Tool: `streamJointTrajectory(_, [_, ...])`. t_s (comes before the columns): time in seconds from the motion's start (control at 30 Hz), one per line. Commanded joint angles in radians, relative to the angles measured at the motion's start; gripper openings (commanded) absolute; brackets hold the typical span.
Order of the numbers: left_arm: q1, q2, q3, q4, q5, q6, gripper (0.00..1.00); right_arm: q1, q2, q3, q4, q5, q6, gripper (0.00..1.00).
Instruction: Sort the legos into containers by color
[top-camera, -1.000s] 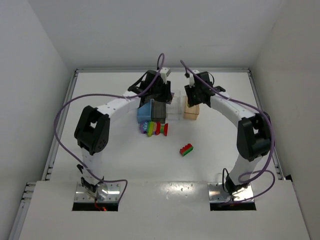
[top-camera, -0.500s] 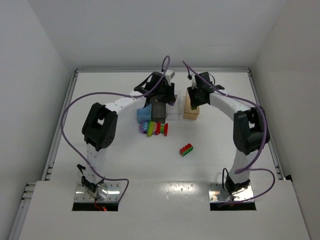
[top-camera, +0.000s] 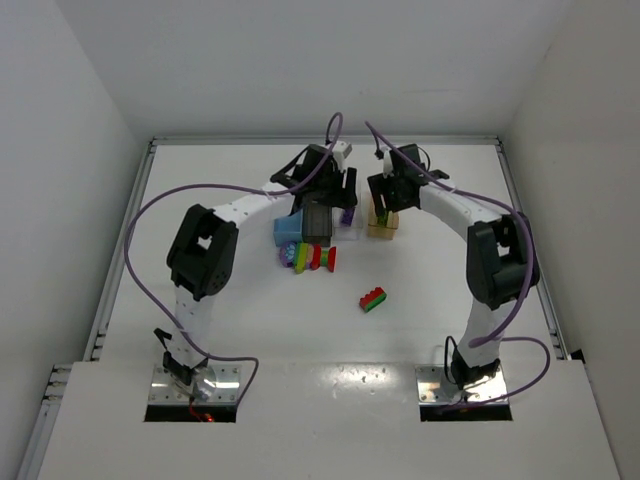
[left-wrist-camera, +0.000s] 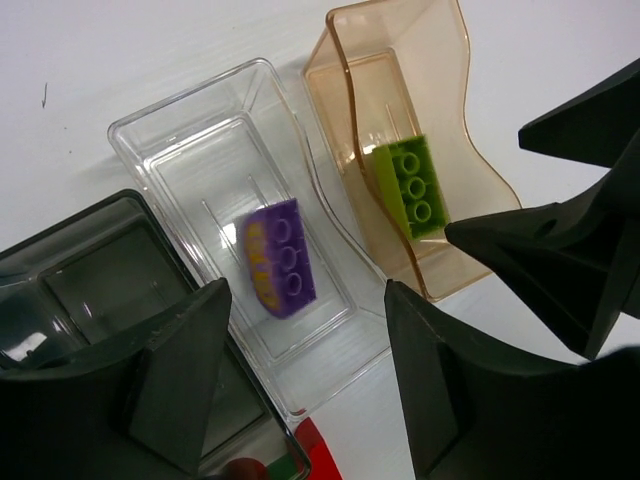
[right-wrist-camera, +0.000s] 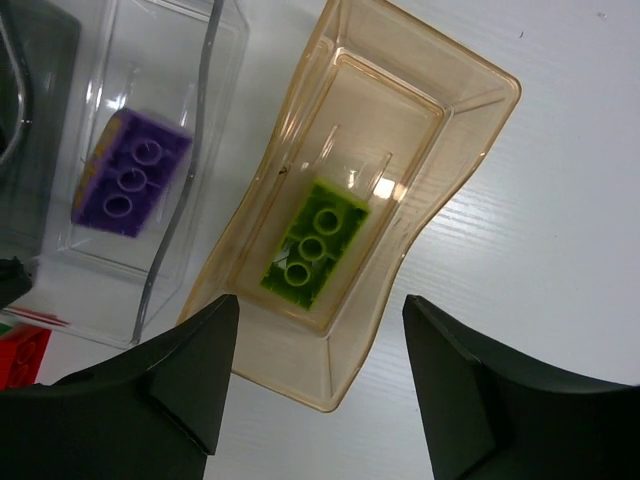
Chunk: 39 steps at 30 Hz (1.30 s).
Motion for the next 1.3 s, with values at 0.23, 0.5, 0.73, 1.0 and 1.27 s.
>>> streamJointTrajectory(0.23, [-0.022, -0.340, -0.127, 0.047, 0.021, 0.095, 0.69, 0.004, -0.376, -0.132, -0.008, -0.315, -0.101, 0.68])
streamJointTrajectory(0.5, [0.079, -0.669, -0.320, -0.028, 0.079, 0.189, 0.73, 0.014, -0.578, -0.309, -0.356, -0.513, -0.504, 0.69])
streamJointTrajectory(0.73, [0.167, -0.841, -0.457, -0.038, 0.021, 0.200, 0.73, 0.024, -0.518, -0.361, -0.457, -0.509, -0.360, 0.70])
streamJointTrajectory(1.0, [0.207, -0.967, -0.572, -0.057, -0.047, 0.209, 0.73, 0.118, -0.555, -0.443, -0.376, -0.513, -0.168, 1.00])
streamJointTrajectory(1.27, [0.235, -0.997, -0.629, -0.067, -0.070, 0.200, 0.73, 0.216, -0.553, -0.482, -0.299, -0.363, -0.069, 1.00])
